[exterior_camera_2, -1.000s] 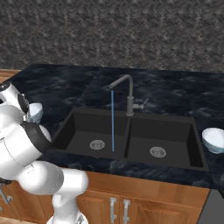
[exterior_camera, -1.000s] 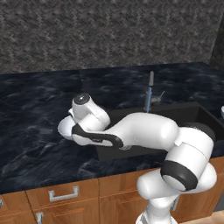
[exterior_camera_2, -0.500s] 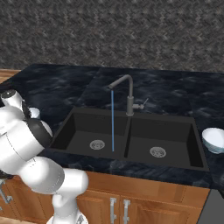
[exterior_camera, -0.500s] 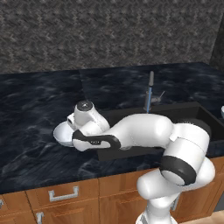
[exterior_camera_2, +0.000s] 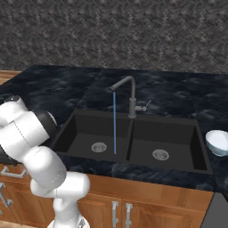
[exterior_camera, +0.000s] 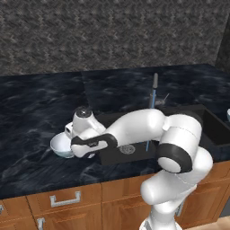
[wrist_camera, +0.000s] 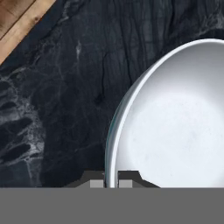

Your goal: Rinse each bowl for a few seconds and place them down in the sink or on the counter.

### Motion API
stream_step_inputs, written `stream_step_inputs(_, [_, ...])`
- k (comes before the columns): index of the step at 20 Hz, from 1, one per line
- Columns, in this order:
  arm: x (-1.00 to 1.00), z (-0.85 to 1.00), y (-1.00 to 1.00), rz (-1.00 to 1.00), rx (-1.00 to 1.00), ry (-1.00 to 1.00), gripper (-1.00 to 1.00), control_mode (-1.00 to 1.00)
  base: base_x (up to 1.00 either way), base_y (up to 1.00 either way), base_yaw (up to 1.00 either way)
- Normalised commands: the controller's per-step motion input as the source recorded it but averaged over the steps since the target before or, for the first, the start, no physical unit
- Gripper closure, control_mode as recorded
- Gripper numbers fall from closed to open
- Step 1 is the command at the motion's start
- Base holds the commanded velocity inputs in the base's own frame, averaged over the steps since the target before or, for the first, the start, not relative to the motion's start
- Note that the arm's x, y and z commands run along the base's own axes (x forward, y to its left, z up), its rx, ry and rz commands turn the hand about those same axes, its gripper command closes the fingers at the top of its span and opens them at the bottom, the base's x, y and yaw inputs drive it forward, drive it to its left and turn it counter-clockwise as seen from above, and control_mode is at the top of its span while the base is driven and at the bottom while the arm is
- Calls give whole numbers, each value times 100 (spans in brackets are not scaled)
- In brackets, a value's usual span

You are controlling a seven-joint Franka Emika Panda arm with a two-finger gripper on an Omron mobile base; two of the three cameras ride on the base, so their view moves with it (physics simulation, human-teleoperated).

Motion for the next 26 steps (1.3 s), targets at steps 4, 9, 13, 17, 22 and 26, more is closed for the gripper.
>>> stream_step_inputs(4, [14, -15, 27, 2, 0, 11, 100, -100, 0, 0, 0])
stream_step_inputs(9, [11, -19, 29, 3, 0, 10, 100, -100, 0, 0, 0])
stream_step_inputs(13, [1, -32, 22, 5, -1, 8, 100, -100, 0, 0, 0])
stream_step_inputs(17, [4, -38, 23, 7, -2, 8, -100, -100, 0, 0, 0])
stream_step_inputs(22, [6, 0, 6, 4, 0, 5, -100, -100, 0, 0, 0])
stream_step_inputs(26, [-2, 23, 0, 4, 0, 0, -100, -100, 0, 0, 0])
